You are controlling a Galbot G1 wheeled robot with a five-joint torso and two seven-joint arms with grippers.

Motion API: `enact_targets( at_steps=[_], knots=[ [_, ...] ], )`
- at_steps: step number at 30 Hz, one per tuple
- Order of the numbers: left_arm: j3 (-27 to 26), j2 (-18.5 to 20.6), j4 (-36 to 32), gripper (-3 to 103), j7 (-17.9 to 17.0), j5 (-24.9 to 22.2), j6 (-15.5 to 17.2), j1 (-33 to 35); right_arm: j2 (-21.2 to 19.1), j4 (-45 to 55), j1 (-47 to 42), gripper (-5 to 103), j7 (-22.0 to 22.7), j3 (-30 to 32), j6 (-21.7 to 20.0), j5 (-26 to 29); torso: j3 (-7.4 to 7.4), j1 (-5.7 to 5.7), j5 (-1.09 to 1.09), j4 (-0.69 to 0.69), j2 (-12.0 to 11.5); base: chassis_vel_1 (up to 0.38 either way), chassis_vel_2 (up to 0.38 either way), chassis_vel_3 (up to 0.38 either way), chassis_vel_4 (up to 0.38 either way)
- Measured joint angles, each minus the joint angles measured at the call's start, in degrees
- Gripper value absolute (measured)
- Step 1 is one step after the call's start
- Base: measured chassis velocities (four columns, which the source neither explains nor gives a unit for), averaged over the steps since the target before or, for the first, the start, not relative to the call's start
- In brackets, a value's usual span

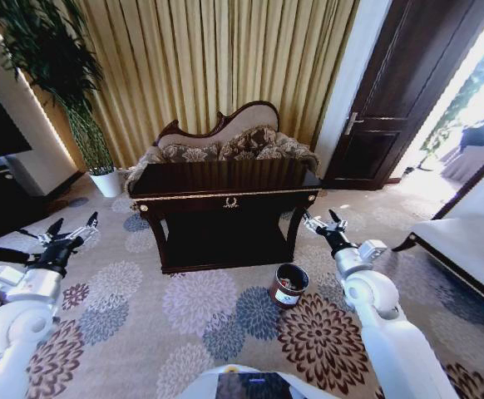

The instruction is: Move to the front of the table and place the trash on the table into the trash bin.

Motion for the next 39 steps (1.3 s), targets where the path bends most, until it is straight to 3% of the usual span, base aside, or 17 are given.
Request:
enact_targets(
  at_steps=[26,39],
  knots=[
    [-0.1,-0.4,-0.7,100,0.0,0.0,-0.1,-0.1,0.0,-0.5,0.0,100,-0.2,0.1,0.9,-0.1,0.00,0.00,0.00,0.00,0.0,0.146,-0.145,-0.148,0.150],
    [0.3,-0.7,-0.7,100,0.0,0.1,-0.1,-0.2,0.8,-1.3,0.4,100,-0.2,-0.8,2.1,-0.9,0.02,0.02,0.00,0.01,0.0,0.033,-0.035,-0.034,0.029]
  ],
)
